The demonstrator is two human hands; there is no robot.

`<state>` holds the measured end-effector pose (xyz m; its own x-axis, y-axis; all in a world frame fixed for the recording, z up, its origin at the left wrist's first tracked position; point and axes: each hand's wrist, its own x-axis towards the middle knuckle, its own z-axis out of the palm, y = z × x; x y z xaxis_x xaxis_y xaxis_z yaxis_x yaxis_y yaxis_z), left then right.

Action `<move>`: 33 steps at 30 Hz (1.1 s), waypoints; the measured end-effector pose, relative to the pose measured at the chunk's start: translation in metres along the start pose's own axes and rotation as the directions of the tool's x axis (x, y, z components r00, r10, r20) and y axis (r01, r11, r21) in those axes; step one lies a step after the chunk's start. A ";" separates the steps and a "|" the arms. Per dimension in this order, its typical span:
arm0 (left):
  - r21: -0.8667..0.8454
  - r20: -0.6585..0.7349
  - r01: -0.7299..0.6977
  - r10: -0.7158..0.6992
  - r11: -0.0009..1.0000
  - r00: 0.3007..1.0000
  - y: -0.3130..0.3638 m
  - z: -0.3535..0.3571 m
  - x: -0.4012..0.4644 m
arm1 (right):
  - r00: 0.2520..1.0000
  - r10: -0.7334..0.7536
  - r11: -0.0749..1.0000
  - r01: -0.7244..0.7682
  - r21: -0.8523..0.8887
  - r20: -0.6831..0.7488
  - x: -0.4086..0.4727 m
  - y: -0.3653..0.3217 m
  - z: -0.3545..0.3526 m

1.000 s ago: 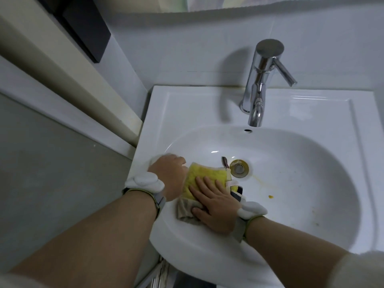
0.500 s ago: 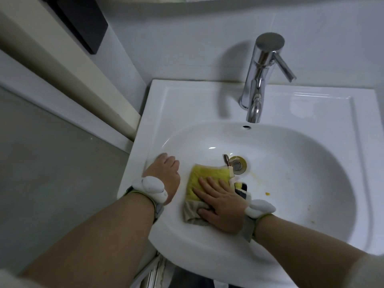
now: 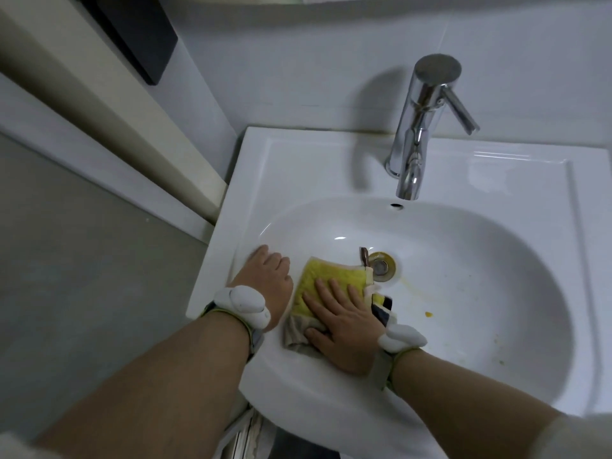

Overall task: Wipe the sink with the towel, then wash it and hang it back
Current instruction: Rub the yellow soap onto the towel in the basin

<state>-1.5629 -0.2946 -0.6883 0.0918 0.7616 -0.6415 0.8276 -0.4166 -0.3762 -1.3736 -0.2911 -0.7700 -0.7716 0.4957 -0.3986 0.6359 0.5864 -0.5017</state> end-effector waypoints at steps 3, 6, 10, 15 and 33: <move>-0.028 -0.031 -0.015 0.014 1.000 0.999 0.000 -0.002 0.001 | 1.000 -0.002 0.999 0.002 -0.044 -0.014 0.012 0.003 -0.003; -0.021 -0.049 -0.031 0.030 0.999 0.998 0.002 0.001 0.003 | 0.998 0.020 0.998 -0.023 -0.053 -0.063 0.023 0.004 -0.002; -0.008 -0.029 -0.031 0.031 0.999 0.999 0.007 0.003 0.007 | 0.999 0.032 0.999 -0.033 -0.012 -0.030 0.001 0.001 0.001; -0.095 -0.013 -0.050 0.049 0.994 0.999 0.019 0.011 0.013 | 0.992 0.024 0.999 -0.018 -0.049 0.122 -0.026 0.013 -0.010; -0.181 0.066 -0.003 0.015 0.983 0.998 0.024 0.012 0.001 | 0.982 0.121 0.991 -0.128 0.040 0.148 -0.004 -0.037 -0.004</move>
<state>-1.5496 -0.3096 -0.7057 0.0679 0.7210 -0.6896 0.9139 -0.3222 -0.2468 -1.3938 -0.3121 -0.7465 -0.6828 0.4626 -0.5654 0.7283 0.4921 -0.4769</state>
